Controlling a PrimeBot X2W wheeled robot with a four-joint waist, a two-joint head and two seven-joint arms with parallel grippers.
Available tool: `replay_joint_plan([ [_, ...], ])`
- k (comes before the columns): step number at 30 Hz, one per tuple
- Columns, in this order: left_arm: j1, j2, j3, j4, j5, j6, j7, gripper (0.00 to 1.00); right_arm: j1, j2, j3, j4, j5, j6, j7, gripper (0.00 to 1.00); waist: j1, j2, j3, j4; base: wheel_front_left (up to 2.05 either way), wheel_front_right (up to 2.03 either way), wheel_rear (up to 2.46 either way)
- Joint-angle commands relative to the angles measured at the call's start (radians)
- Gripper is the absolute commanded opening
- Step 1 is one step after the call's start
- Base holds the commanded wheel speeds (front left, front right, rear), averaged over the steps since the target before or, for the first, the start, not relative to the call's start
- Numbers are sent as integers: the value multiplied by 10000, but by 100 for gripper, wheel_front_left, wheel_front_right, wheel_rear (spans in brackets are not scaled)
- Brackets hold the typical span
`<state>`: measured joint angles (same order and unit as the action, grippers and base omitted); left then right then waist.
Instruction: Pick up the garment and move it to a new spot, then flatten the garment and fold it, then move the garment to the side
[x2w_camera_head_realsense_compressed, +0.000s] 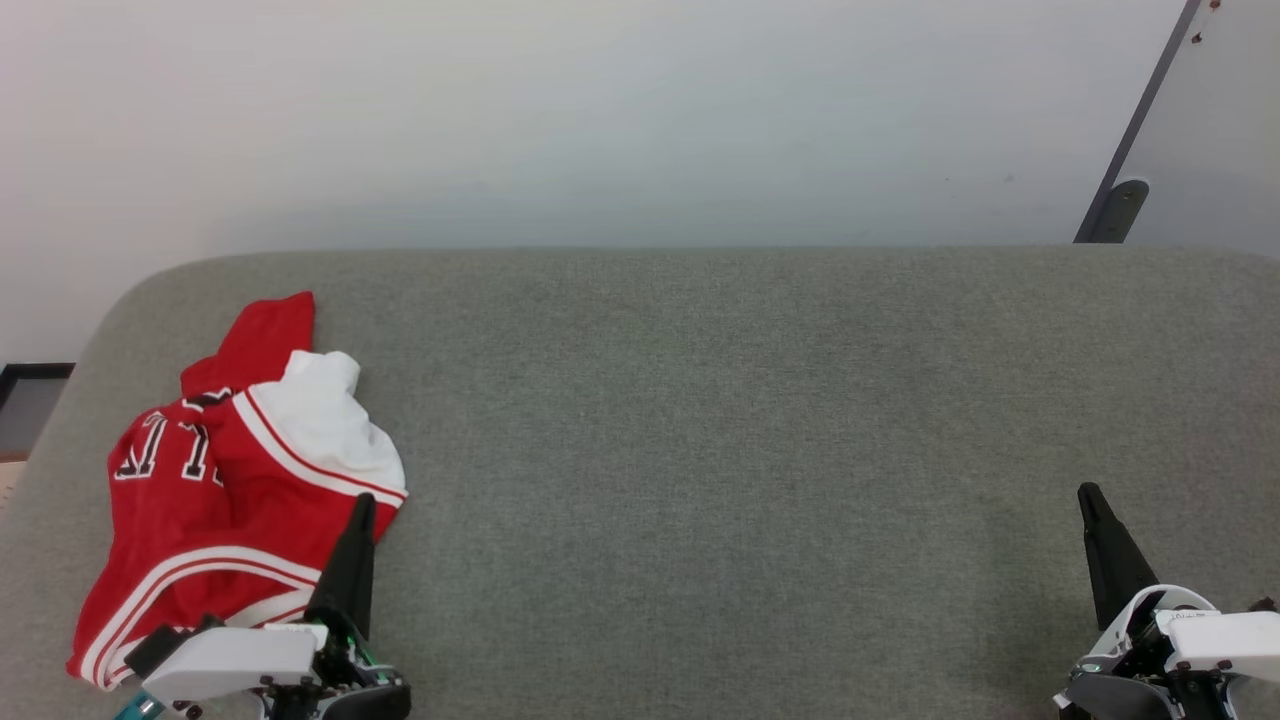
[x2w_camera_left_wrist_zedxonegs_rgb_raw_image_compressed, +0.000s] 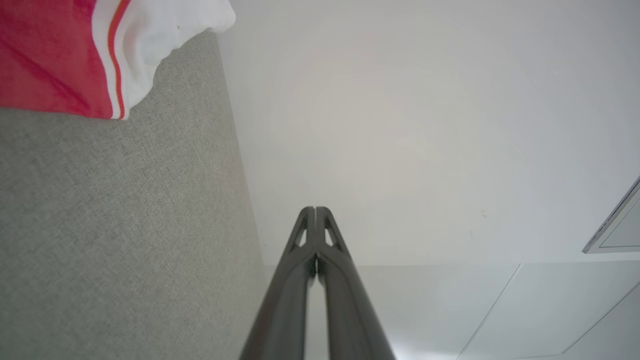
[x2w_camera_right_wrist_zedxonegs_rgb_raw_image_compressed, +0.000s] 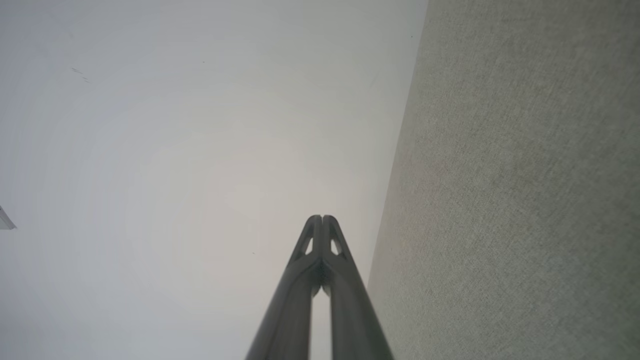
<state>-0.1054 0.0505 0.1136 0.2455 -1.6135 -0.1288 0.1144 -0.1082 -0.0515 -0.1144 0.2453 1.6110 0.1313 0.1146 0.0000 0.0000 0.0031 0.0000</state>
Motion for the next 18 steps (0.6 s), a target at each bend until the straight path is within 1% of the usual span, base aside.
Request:
replay_joint_plan([
  [1,-96,-12,11,6,12,-38,18,0,-32,37,5,-1,40,-11,17,0,0,0,0,0,0,0,0],
  [17,-96,-12,11,5,12,-38,18,0,-32,37,5,-1,40,-11,16,0,0,0,0,0,0,0,0],
  [18,-1,1,0,0,1,0,-1,100,-1,0,0,0,0,0,0,100,0,0,0,0,0,0,0],
])
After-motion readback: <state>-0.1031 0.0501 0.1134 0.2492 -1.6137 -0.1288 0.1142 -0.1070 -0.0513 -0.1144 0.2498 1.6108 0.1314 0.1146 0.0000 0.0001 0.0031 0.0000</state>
